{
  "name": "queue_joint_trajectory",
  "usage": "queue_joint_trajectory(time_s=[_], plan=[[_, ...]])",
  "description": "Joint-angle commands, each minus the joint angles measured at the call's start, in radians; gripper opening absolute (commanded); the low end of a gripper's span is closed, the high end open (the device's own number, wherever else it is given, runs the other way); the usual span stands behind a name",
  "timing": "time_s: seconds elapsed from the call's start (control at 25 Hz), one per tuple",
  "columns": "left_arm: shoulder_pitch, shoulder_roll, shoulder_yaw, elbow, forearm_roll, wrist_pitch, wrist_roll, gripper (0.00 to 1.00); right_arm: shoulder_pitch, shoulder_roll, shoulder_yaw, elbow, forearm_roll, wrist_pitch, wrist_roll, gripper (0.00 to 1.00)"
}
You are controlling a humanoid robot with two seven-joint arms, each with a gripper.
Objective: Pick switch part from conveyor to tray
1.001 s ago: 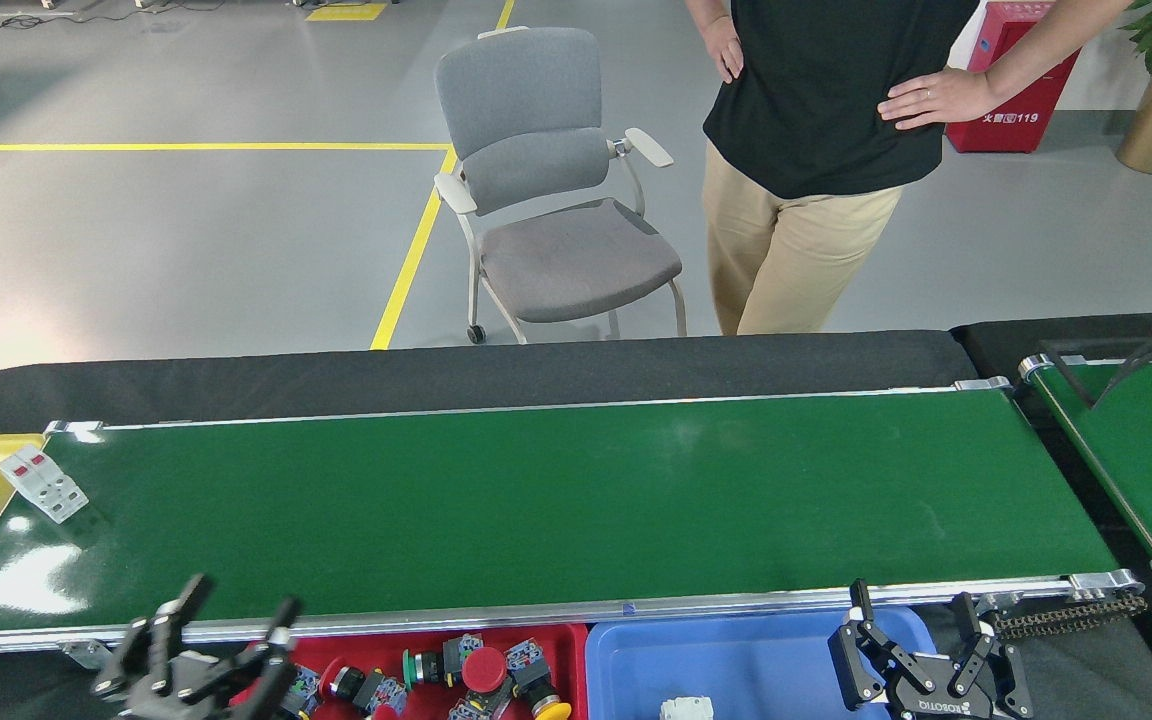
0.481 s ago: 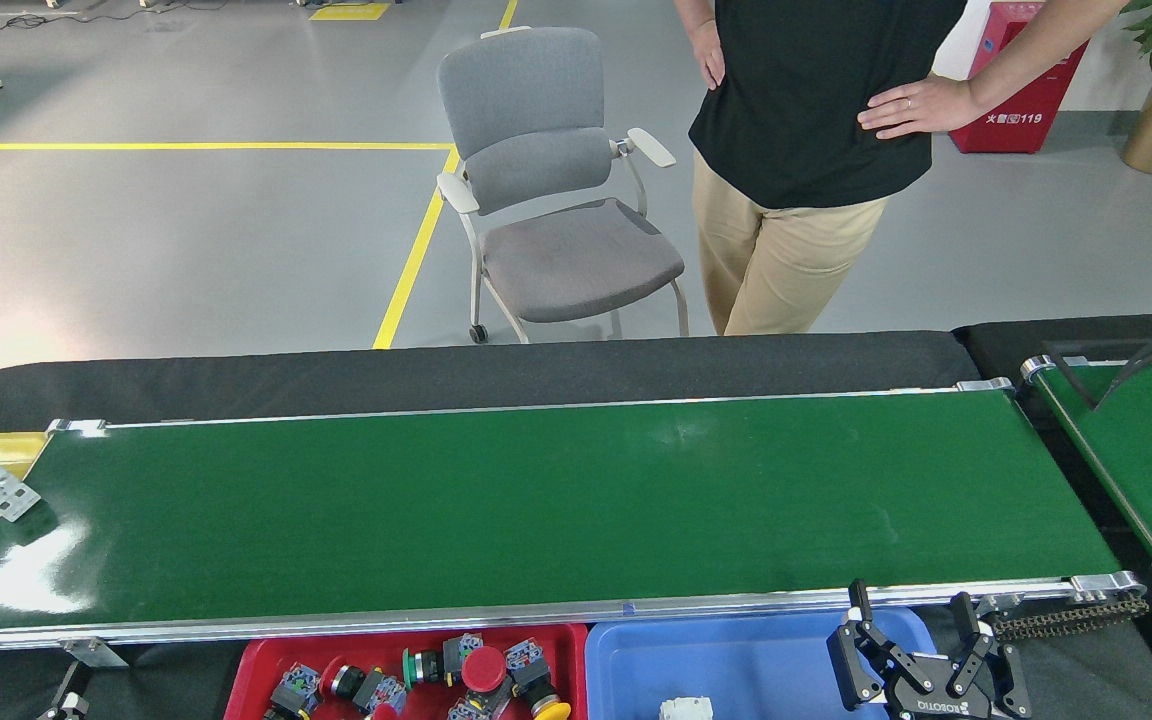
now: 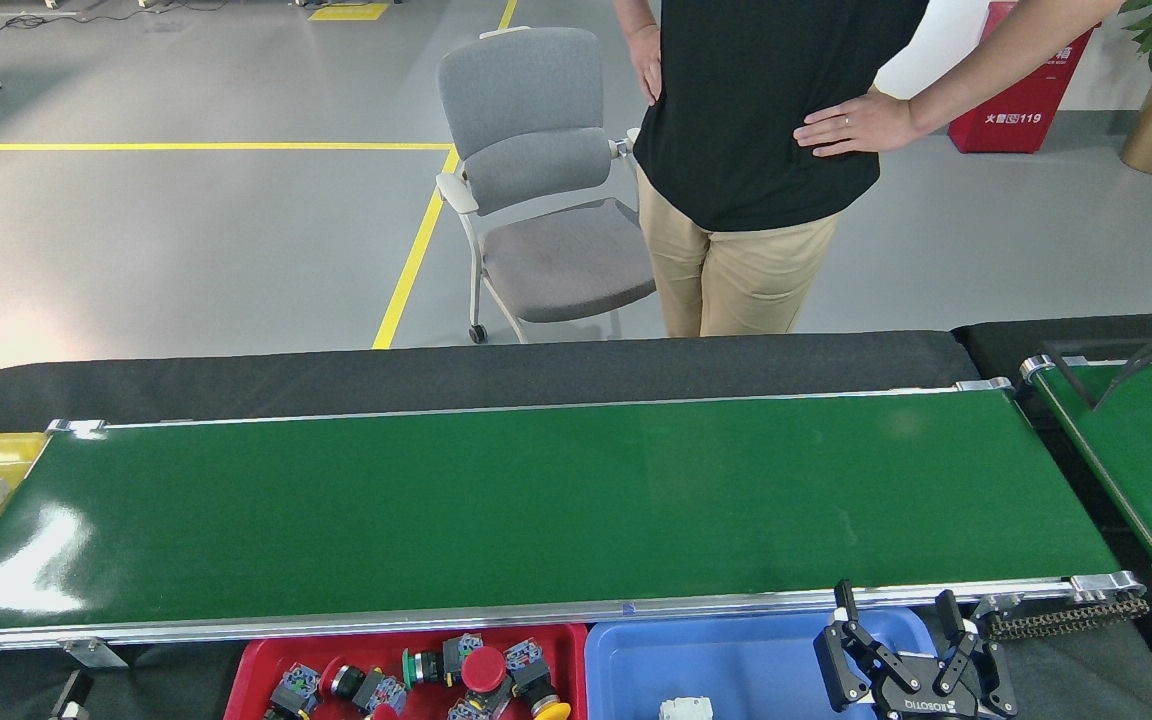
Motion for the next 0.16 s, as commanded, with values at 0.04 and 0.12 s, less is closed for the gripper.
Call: queue_joint_trajectory(time_s=[0.04, 0.12], plan=[[-0.002, 0.013, 0.008, -0.024, 0.008, -0.002, 0.007, 1.00, -0.001, -0.005, -0.001, -0.017, 0.000, 0.000, 0.000, 1.00], [-0.004, 0.016, 0.011, -0.033, 0.008, -0.002, 0.008, 1.00, -0.001, -0.001, 0.001, -0.017, 0.001, 0.000, 0.000, 1.00]])
